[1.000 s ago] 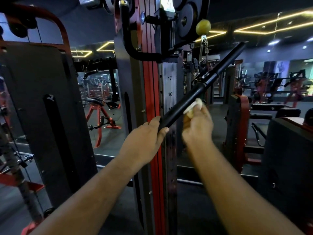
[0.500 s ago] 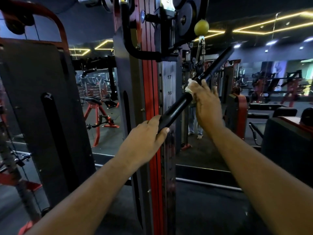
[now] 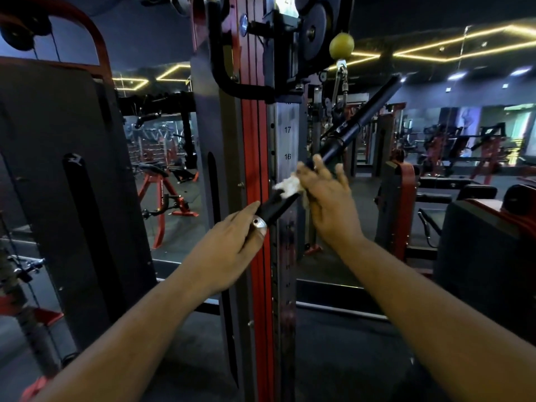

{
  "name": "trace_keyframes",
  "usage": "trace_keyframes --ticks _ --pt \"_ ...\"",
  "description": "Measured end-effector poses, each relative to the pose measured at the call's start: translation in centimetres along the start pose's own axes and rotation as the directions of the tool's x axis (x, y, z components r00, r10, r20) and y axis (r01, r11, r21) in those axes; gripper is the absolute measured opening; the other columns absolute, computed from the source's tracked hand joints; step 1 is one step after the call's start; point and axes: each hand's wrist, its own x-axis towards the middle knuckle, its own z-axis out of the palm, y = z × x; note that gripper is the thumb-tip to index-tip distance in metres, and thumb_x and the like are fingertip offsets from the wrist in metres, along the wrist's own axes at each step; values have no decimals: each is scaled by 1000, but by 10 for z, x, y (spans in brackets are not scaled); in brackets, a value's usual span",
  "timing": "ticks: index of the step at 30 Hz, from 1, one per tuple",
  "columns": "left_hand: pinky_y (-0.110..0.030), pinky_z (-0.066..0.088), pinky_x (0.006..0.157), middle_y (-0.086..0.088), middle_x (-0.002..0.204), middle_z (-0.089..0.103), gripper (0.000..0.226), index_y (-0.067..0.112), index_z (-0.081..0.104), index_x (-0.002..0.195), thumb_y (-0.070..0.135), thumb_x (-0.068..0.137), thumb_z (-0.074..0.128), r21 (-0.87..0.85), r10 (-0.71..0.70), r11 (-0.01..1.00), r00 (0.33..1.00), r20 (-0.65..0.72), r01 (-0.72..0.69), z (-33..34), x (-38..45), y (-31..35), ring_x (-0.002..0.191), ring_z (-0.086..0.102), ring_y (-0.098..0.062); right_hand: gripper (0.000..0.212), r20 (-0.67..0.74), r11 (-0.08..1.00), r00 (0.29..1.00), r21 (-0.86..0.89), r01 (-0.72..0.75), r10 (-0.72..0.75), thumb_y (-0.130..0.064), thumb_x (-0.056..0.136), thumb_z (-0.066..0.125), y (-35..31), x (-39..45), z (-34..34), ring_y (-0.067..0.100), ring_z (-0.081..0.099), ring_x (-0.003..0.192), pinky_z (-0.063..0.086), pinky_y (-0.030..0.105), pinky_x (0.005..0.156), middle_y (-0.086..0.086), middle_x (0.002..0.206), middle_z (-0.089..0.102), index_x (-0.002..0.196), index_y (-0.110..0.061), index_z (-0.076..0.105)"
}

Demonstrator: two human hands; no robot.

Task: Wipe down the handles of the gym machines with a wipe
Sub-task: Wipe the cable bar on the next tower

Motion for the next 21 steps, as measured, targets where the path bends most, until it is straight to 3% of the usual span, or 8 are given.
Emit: trace_keyframes --ticks 3,5,8,11,14,18,20,21 --pt "-26 47 102 14 133 58 48 29 40 155 38 108 43 -94 62 993 995 -82 -69 -2 -3 -1 119 53 1 64 3 980 980 -5 197 -197 9 94 56 -37 -25 21 22 21 153 18 58 123 -1 159 37 149 -20 42" --pt "-25 42 109 11 141 57 47 25 43 153 35 107 45 -104 62 992 991 -119 -74 -6 -3 -5 130 50 -1 65 -15 957 957 8 291 -291 8 95 55 -48 -33 23 29 26 152 19 62 121 7 158 40 151 -20 38" --pt "-20 43 98 6 136 58 49 24 40 155 36 107 44 -48 13 999 993 -115 -19 -10 -5 -8 119 54 -4 57 -31 910 918 -152 387 -395 -3 98 58 -33 -16 14 29 36 147 16 63 121 6 151 49 149 -23 40" --pt "-16 42 69 6 117 58 48 26 38 155 35 108 44 -41 -19 999 996 -90 15 -11 -4 -9 85 58 -3 45 -109 960 973 -217 177 -204 -4 99 58 1 10 1 28 41 145 21 62 120 4 144 57 141 -22 54" --pt "-15 43 69 5 115 59 47 25 41 152 35 107 43 -19 -10 1000 995 -104 8 -12 0 -9 85 59 -3 41 -113 998 994 -59 -10 3 -5 103 50 -19 14 5 23 40 145 25 56 122 1 145 56 140 -21 55" --pt "-38 52 89 3 115 62 40 21 55 129 41 98 40 -15 13 1000 993 -118 -15 -16 2 -10 100 59 -11 53 -58 968 969 58 243 -239 9 95 53 -72 -12 29 21 33 148 21 55 123 5 149 52 143 -14 52" --pt "-38 51 86 5 110 61 37 23 56 122 43 97 39 6 28 1000 993 -114 -27 -19 1 -12 96 58 -9 58 -11 928 928 4 371 -371 8 93 54 -63 -15 27 25 33 149 17 55 124 6 152 49 146 -14 47" --pt "-34 50 83 5 112 61 39 23 55 129 42 99 40 23 32 999 994 -104 -30 -20 1 -14 95 57 -8 61 4 911 913 -59 408 -409 8 93 55 -51 -11 23 25 33 149 17 56 123 5 153 48 148 -17 44"
